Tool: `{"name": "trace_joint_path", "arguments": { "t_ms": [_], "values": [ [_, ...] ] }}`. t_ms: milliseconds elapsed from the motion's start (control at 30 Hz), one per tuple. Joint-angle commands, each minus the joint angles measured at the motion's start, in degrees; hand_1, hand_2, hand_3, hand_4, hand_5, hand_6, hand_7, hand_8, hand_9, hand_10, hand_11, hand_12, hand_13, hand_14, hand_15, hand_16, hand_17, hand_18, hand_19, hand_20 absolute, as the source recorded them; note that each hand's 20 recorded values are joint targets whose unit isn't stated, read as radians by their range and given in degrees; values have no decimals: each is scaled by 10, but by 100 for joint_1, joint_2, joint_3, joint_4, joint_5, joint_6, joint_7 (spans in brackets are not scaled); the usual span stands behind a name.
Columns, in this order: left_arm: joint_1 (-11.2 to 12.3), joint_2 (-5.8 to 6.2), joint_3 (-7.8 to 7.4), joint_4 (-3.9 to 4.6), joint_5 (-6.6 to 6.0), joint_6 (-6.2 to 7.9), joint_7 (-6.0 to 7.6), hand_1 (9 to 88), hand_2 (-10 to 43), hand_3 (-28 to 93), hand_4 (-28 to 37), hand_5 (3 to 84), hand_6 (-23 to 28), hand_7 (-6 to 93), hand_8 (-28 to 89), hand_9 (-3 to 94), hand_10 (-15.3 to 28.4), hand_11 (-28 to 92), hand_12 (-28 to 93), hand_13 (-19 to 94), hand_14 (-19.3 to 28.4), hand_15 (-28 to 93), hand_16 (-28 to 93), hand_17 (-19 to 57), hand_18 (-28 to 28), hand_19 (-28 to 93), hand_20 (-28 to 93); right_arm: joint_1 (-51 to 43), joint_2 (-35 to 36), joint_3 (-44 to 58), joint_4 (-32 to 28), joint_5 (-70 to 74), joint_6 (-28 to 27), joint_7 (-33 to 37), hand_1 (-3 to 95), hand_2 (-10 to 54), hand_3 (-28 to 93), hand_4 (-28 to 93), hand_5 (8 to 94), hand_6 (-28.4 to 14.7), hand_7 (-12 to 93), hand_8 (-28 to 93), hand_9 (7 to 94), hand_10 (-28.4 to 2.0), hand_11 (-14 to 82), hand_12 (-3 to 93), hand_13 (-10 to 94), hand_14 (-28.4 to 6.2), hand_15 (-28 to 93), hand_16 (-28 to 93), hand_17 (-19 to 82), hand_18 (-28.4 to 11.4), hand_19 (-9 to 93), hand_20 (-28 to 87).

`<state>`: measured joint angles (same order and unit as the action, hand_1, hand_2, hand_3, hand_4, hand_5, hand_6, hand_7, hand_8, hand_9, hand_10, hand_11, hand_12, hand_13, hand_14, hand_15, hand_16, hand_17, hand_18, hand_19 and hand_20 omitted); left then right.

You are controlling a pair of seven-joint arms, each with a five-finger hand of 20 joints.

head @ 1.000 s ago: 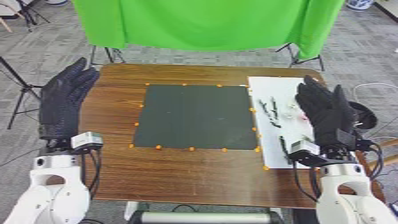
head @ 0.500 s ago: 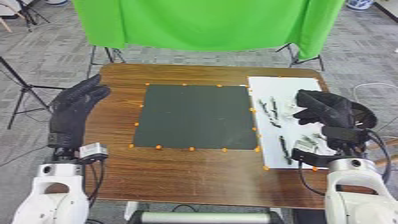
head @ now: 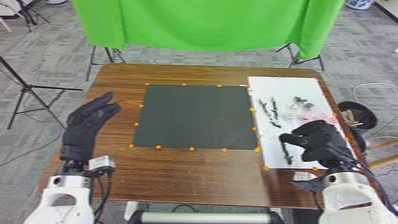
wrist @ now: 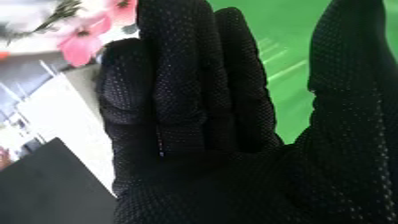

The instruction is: Arrange flowers

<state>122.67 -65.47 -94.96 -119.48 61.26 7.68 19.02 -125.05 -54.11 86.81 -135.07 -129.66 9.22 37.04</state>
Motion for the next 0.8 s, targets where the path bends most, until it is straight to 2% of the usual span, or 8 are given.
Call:
{"name": "trace_joint_path", "arguments": {
  "t_ms": [33,500,800],
  "values": [
    [112,-60,67,-23,-8,-90,-109,326,-91,672,-209,497,42,114,-73,494,145,207,93,419,161,221,-39,151,119,119,198,98,38,-325,228,-791,-478,290,315,-95,664,-182,677,-50,167,-81,736,-158,185,185,790,-88,469,224,588,-103,773,324],
    [142,-89,98,-19,-24,-154,-183,328,-90,670,-206,497,43,115,-73,495,144,210,92,420,161,223,-39,152,119,122,195,393,39,-773,756,-1112,-778,767,330,-95,661,-184,686,-52,160,-79,762,-163,173,178,829,-69,448,243,606,-93,811,307],
    [169,-97,81,-26,-55,-168,-198,328,-90,669,-205,497,42,116,-73,494,145,209,93,420,162,223,-39,152,119,122,195,460,-65,-965,1021,-1208,-760,911,356,-95,669,-180,703,-48,164,-80,791,-160,183,179,854,-59,433,249,622,-85,825,298]
  ]
}}
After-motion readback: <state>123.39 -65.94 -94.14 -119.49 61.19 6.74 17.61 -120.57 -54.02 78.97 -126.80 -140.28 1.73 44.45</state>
